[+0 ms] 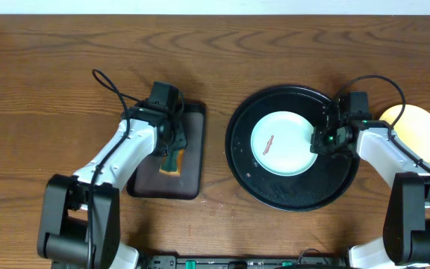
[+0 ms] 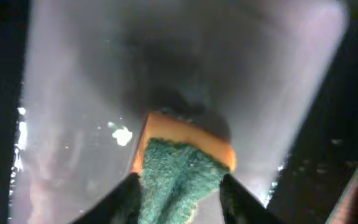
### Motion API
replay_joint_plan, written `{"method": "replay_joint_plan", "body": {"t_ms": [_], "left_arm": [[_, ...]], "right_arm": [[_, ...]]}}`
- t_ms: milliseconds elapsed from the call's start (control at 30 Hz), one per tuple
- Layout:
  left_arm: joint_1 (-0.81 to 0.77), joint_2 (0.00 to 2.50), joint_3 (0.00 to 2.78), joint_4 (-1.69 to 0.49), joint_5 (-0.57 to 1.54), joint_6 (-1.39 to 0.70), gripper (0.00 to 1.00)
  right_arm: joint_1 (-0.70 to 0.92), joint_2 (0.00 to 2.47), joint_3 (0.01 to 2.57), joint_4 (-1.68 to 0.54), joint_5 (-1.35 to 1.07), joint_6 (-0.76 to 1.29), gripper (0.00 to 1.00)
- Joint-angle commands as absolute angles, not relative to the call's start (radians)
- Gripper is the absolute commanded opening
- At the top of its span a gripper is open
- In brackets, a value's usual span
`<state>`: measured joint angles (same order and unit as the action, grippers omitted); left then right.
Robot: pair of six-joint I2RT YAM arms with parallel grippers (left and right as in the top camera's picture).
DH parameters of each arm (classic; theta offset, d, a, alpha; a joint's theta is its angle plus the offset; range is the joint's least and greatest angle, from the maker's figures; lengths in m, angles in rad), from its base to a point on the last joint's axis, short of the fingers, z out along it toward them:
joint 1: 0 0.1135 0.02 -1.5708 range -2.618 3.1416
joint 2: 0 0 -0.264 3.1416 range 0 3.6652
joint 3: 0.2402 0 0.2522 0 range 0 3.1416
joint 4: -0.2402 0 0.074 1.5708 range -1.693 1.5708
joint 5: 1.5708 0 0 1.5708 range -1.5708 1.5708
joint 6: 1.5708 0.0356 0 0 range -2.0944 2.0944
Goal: Clean dirty plates on tray and stack at the side
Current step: 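Grasp the sponge with the left gripper and lift it, then scrub the blue plate with the sponge held in the left gripper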
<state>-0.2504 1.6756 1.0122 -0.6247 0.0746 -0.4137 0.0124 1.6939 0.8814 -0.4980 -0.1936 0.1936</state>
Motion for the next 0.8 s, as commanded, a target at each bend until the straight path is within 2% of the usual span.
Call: {"method": "replay_joint_plan", "body": {"t_ms": [0,133,167,233,367,600,767], "left_arm": [[-0.248,1.740,0.964,-0.628,0.122,-0.341,0.34],[-0.248,1.798,0.957,-0.626,0.170,-0.212,0.30],[-0.248,1.809,0.957,-0.623,0.169,-0.187,0.26],[-0.248,1.815,0.957,-0.619,0.168,-0.170,0.08],[-0.242,1.814,0.992,-0.641,0.169,-0.169,0.07],[-0.253,1.762,1.200,-0.826,0.196,-0.207,0.07],[-0.308,1.727,1.300,-0.813,0.262,-0.280,0.07]], "right_arm": [[0.027,1.690,0.872,-0.501,-0.200,0.209,0.01],[0.027,1.690,0.872,-0.499,-0.200,0.209,0.01],[0.027,1.690,0.872,-0.497,-0.200,0.209,0.01],[0.027,1.690,0.872,-0.496,-0.200,0.209,0.01],[0.027,1.690,0.872,-0.497,-0.200,0.209,0.01],[0.027,1.690,0.872,-0.489,-0.200,0.208,0.01],[0.029,1.690,0.872,-0.481,-0.204,0.176,0.01]]}}
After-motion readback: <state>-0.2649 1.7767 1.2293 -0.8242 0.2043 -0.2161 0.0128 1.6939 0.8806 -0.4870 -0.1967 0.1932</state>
